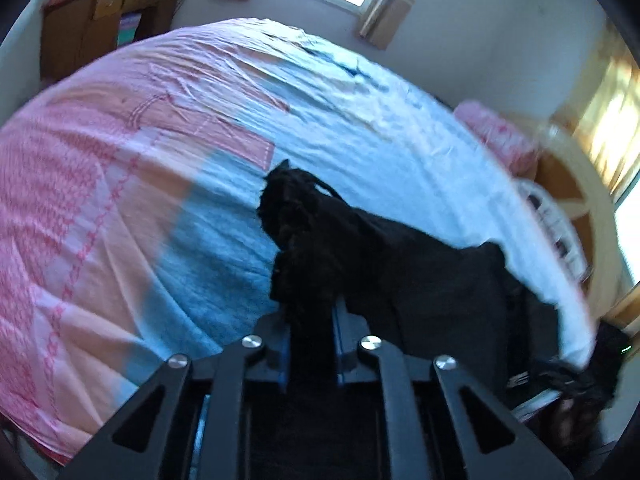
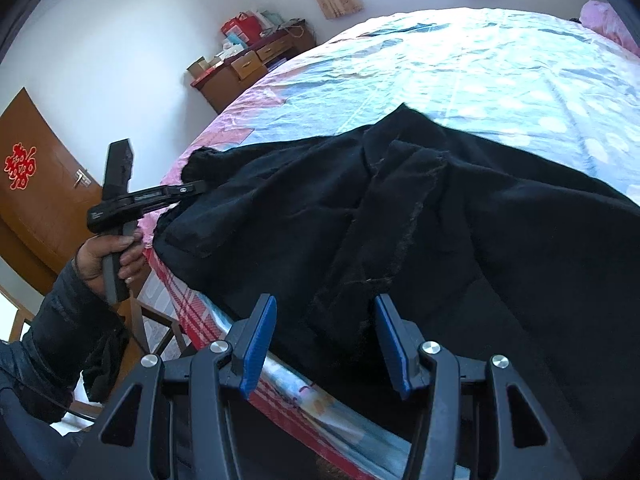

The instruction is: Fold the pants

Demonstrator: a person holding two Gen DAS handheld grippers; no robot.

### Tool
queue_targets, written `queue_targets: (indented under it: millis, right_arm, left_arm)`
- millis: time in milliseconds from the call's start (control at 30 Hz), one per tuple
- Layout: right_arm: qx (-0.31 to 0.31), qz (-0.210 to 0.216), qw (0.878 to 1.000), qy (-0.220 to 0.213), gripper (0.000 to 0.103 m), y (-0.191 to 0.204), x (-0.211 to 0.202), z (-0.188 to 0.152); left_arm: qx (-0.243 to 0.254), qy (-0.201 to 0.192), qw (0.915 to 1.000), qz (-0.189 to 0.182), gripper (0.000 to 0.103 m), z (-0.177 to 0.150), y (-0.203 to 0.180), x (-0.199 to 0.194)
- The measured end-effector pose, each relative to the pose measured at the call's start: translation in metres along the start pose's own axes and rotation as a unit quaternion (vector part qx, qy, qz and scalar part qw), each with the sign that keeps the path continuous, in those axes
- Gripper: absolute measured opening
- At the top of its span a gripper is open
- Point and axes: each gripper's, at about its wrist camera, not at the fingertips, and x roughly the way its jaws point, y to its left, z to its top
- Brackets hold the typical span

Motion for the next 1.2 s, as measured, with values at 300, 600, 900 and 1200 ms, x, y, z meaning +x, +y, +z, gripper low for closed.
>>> queue_targets:
  millis: [300, 600, 900, 1200]
  right_arm:
    - [0.032, 0.001, 0.999, -0.016, 0.052, -0.018, -0.006, 0.0]
    - [0.05, 0.004, 0.998, -0.044, 0.052, -0.028, -0.021, 0.0]
    - [0.145, -0.027, 0.979, -0.139, 0.052, -0.081, -0.082, -0.007]
    - [0.254, -0.103, 0.931, -0.243, 0.052, -0.146, -0.162, -0.051]
  left_arm:
    - [-0.028, -0.039, 0.996, -0.076, 0.014, 0.003, -0.022, -0.039]
    - [0.008, -0.064, 0.9805, -0.186, 0.014, 0.012, -0.105, -0.068]
    - [0.115, -0.02, 0.957, -0.265, 0.014, 0.015, -0.255, -0.045]
    - [0.205, 0.076, 0.939, -0.265, 0.014, -0.045, -0.386, 0.055]
